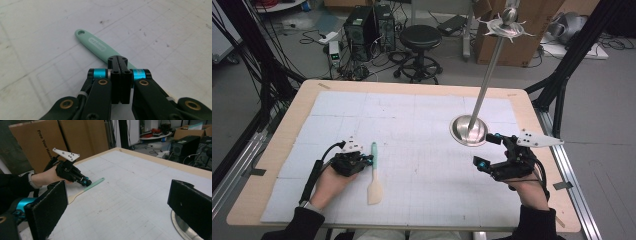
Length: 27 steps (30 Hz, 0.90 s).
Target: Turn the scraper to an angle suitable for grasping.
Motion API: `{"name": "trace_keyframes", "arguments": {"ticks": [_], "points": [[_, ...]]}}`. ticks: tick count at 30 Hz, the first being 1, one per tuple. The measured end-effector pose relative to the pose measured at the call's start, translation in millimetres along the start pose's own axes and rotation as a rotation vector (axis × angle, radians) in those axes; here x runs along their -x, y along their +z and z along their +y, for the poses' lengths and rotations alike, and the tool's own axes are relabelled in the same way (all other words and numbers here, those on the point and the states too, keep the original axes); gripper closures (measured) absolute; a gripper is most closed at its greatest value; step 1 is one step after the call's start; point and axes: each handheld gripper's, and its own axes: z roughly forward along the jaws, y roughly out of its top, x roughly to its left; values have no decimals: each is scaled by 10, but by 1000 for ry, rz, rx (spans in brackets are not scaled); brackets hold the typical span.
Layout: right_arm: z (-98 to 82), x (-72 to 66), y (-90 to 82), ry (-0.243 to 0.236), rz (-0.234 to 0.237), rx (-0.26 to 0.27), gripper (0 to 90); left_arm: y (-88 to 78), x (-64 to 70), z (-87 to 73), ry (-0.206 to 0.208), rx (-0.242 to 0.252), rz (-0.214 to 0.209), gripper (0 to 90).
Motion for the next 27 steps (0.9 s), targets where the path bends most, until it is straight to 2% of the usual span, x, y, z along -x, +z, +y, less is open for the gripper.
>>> {"name": "trace_keyframes", "arguments": {"ticks": [2,4,7,8,12,14,19,21,22,23,27], "points": [[0,-1,-3,8,-1,2,18,71,61,34,9,20,-12,896],[-4,5,-2,7,-1,1,18,106,106,61,28,24,-3,896],[-14,14,4,6,0,-5,18,109,111,66,23,26,-14,896],[-13,15,4,11,3,-2,18,76,98,75,19,32,-36,896],[-7,13,-7,11,8,7,18,-26,73,112,24,67,-49,888],[-8,13,-7,10,10,7,18,-91,73,131,-1,80,-80,888],[-18,24,26,14,12,1,18,-154,246,121,83,55,-130,878],[-15,21,42,11,15,-3,18,-158,305,140,90,54,-145,877],[-13,16,45,12,19,-7,18,-154,359,155,111,55,-161,877],[-11,15,47,10,21,-7,18,-154,359,155,111,55,-161,876],[-9,28,50,12,15,1,18,-93,429,106,124,4,-176,877]]}}
